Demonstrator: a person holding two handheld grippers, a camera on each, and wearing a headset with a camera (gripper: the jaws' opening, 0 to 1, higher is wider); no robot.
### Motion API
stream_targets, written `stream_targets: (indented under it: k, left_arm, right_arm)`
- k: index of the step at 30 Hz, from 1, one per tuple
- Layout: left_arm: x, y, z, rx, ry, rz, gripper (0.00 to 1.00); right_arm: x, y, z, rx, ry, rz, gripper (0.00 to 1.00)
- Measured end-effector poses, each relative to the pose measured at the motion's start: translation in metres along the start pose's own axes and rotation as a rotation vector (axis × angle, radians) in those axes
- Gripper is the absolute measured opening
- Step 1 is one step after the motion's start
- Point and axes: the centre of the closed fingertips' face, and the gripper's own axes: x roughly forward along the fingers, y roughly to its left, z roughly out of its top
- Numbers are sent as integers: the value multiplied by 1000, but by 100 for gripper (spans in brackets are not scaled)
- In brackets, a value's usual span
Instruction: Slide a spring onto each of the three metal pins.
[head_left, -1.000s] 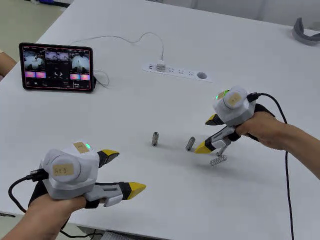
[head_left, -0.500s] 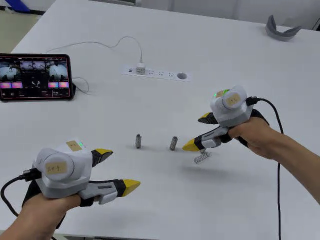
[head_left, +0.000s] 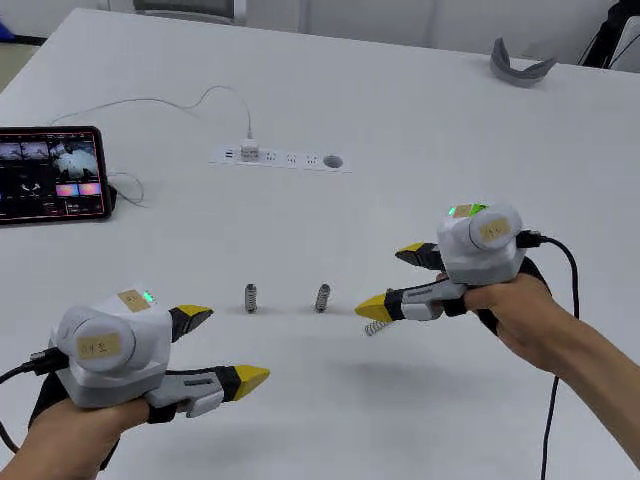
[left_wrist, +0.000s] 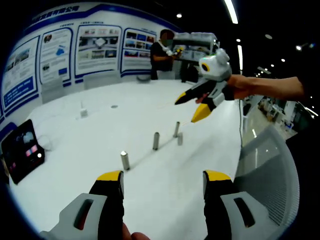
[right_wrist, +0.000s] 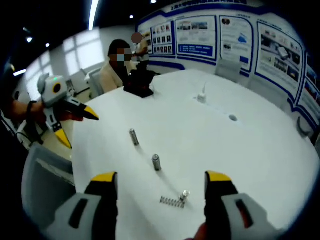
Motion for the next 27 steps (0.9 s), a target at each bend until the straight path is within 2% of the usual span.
stream_targets:
  k: [12, 17, 27]
  left_arm:
    - [10, -7, 3, 28, 7, -35, 66]
    - [14, -11, 4, 33, 9, -45, 66]
    - [24, -18, 6, 50, 15, -65, 67]
  right_arm:
    - [-29, 3, -20, 79, -51, -72, 74]
    - [-44, 4, -24, 97, -78, -98, 76]
    - [-71, 0, -39, 151, -104, -158, 77]
